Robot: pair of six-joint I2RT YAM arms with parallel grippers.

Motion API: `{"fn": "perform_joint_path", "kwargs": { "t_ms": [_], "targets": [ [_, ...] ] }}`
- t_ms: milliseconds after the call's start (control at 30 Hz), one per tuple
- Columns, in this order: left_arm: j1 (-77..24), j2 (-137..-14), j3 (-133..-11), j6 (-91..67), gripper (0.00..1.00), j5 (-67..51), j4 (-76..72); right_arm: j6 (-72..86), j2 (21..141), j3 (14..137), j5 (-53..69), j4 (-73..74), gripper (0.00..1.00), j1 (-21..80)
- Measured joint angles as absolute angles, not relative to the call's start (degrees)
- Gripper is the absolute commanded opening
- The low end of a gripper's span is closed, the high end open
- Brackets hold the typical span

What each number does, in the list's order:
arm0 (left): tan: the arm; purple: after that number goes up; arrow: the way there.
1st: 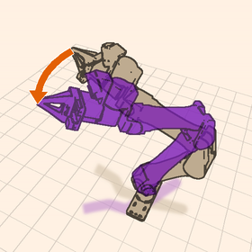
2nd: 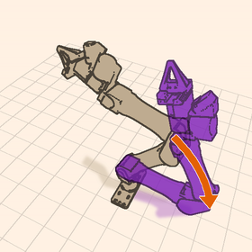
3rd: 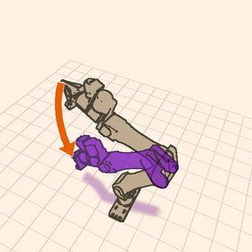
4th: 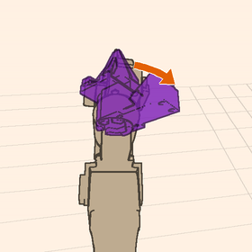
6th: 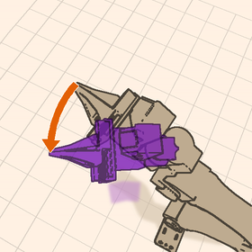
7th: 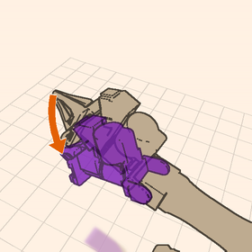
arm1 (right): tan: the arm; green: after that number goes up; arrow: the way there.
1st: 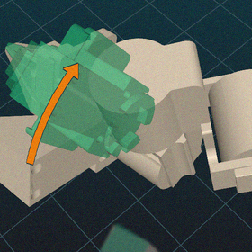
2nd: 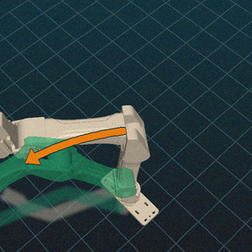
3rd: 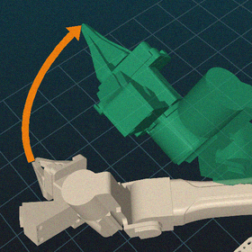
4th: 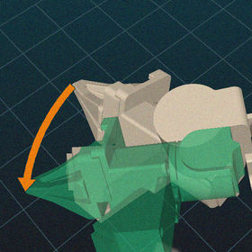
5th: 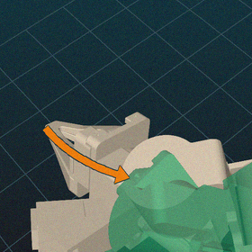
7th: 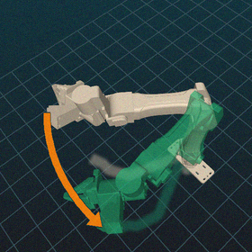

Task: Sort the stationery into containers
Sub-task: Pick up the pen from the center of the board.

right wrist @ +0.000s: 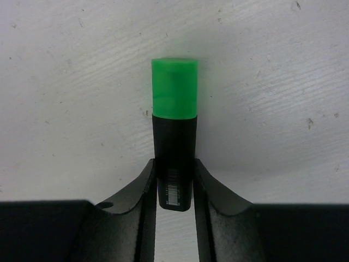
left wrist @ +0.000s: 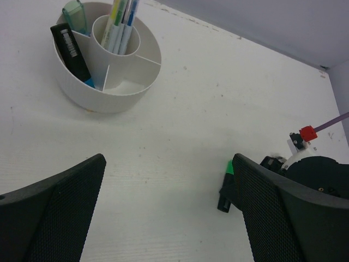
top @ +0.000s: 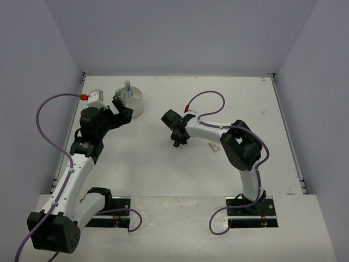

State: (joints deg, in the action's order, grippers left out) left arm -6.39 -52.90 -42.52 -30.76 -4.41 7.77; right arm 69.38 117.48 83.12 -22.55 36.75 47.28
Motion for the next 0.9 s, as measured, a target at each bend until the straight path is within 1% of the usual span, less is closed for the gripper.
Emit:
{"fn": "perform_joint_path", "kwargs": {
  "t_ms": [33,133,267,400,467,500,533,667,800,833,867,900],
  "targets": [
    [-6.39,-53.02,-42.45,-30.76,1.0,-4.86,7.77,68.76,117.04,82.39,-22.56,35.81,0.0,47.32],
    [-6.39,-53.19,-42.28,-30.79,1.0,-6.58,7.77,63.77,114.25,77.47,-22.19,30.14,0.0,47.56],
    [-6.43,-53.15,-40.87,-31.69,1.0,-12.6,4.86,50.57,106.79,66.75,-23.28,21.09,0.0,51.25],
    [-9.0,-54.61,-37.6,-34.32,0.99,-20.42,-0.7,31.61,95.14,54.5,-27.58,5.26,0.0,63.35],
    [-11.81,-56.36,-36.53,-35.78,0.97,-23.74,-3.1,23.25,89.57,51.09,-28.03,-1.73,0.0,70.38],
    [-13.39,-56.99,-35.97,-36.56,0.95,-24.63,-4.32,20.15,87.84,50.42,-28.65,-5.43,0.0,72.25],
    [-14.98,-57.54,-35.45,-37.27,0.93,-25.44,-5.47,17.31,86.29,49.81,-29.34,-8.99,0.0,73.79],
    [-19.48,-57.94,-34.19,-38.68,0.83,-27.33,-7.98,10.99,83.49,48.05,-32.91,-19.37,0.0,74.45],
    [-19.64,-56.69,-33.79,-39.64,0.76,-28.69,-9.57,8.19,82.72,46.95,-34.78,-22.98,0.0,74.45],
    [-19.64,-56.12,-33.65,-39.93,0.7,-29.21,-10.08,7.72,82.72,46.94,-35.1,-23.39,0.0,74.48],
    [-19.64,-55.51,-33.4,-40.09,0.61,-29.85,-10.82,7.3,82.72,46.94,-35.31,-23.73,0.0,74.48],
    [-19.64,-54.95,-33.2,-40.32,0.48,-30.46,-11.38,6.89,82.72,46.94,-35.49,-24.01,0.0,74.48]
  ]
}}
